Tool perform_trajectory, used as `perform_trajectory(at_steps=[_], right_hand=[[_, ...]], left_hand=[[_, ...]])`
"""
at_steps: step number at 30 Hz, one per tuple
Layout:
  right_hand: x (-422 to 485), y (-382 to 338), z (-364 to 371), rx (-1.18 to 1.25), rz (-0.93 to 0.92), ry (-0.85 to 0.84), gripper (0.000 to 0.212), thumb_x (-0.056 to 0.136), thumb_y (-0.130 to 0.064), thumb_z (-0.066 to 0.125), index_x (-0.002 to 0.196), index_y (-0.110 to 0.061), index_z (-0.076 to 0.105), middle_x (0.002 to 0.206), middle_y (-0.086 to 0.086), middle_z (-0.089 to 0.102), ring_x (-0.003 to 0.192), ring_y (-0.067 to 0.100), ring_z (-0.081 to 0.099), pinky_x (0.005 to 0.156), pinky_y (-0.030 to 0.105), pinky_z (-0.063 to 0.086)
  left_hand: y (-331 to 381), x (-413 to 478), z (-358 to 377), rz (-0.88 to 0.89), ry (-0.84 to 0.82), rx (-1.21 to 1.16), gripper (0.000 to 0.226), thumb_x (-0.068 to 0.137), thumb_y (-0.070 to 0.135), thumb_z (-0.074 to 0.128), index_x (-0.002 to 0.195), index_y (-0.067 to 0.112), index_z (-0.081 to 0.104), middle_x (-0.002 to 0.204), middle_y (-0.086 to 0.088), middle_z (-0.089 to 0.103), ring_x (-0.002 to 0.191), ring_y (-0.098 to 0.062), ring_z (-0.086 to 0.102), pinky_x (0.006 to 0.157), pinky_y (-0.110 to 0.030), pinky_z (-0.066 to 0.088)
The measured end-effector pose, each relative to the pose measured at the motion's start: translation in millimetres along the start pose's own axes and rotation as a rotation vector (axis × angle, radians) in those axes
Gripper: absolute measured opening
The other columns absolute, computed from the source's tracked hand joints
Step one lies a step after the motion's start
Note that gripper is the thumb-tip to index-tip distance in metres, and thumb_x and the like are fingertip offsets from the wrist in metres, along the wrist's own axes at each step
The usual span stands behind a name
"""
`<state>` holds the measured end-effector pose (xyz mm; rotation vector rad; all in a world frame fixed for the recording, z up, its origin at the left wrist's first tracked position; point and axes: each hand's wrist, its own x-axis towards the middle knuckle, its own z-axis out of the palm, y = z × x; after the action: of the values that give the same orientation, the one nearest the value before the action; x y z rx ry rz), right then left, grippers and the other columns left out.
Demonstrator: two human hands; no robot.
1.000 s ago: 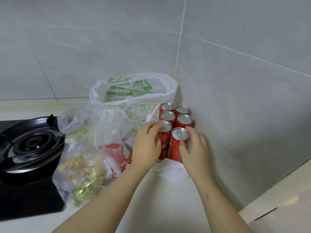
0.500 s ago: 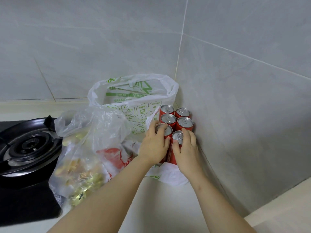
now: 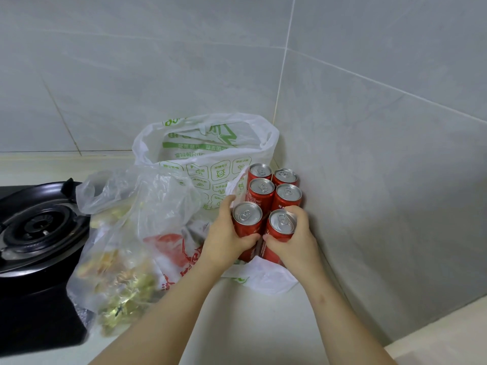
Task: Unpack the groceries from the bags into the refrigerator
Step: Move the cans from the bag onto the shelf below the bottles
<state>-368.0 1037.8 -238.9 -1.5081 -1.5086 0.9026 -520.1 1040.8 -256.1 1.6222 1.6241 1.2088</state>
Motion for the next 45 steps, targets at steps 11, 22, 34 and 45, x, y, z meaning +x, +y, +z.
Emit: perform_trajectory(at_steps=[11, 22, 34, 45], right_hand=[[-9.7, 4.3, 5.7, 0.11, 0.029, 0.039, 0.051, 0.062, -0.019, 0.081, 0.107, -0.025, 0.058, 0.097, -0.009, 0.068, 0.089, 0.01, 0.065, 0.071, 0.023, 0.05], [-50.3, -60.0, 7.5, 0.175, -0.229, 0.125, 0.055, 0.051, -0.034, 0.076, 0.099, -0.043, 0.052, 0.104, -0.012, 0.064, 0.098, 0.012, 0.062, 0.085, 0.042, 0.052], [-144.2, -121.2, 84.7, 0.201, -0.279, -0.261, 0.054, 0.051, -0.024, 0.08, 0.098, -0.038, 0.055, 0.087, -0.021, 0.065, 0.086, 0.008, 0.063, 0.078, 0.043, 0.054], [-286.6, -171.7, 185.3, 0.227, -0.371, -0.832, 0.045, 0.065, -0.006, 0.076, 0.088, -0.032, 0.048, 0.077, -0.017, 0.061, 0.065, -0.014, 0.054, 0.052, 0.002, 0.039]], left_hand=[[11.8, -22.5, -0.6, -0.155, 0.117, -0.093, 0.057, 0.063, 0.015, 0.081, 0.104, 0.03, 0.045, 0.088, 0.019, 0.059, 0.079, 0.007, 0.056, 0.062, -0.004, 0.043], [58.7, -78.0, -61.6, -0.022, 0.359, -0.085, 0.056, 0.059, 0.014, 0.082, 0.091, 0.042, 0.045, 0.087, 0.024, 0.063, 0.08, 0.012, 0.057, 0.064, -0.003, 0.04], [67.5, -198.5, -189.7, -0.103, 0.59, 0.185, 0.064, 0.054, 0.024, 0.082, 0.089, 0.06, 0.041, 0.095, 0.038, 0.055, 0.084, 0.011, 0.055, 0.068, -0.007, 0.044], [46.5, -370.0, -283.3, -0.423, 0.931, 0.303, 0.053, 0.061, 0.018, 0.08, 0.087, 0.047, 0.043, 0.082, 0.026, 0.06, 0.086, 0.012, 0.053, 0.06, -0.001, 0.04]])
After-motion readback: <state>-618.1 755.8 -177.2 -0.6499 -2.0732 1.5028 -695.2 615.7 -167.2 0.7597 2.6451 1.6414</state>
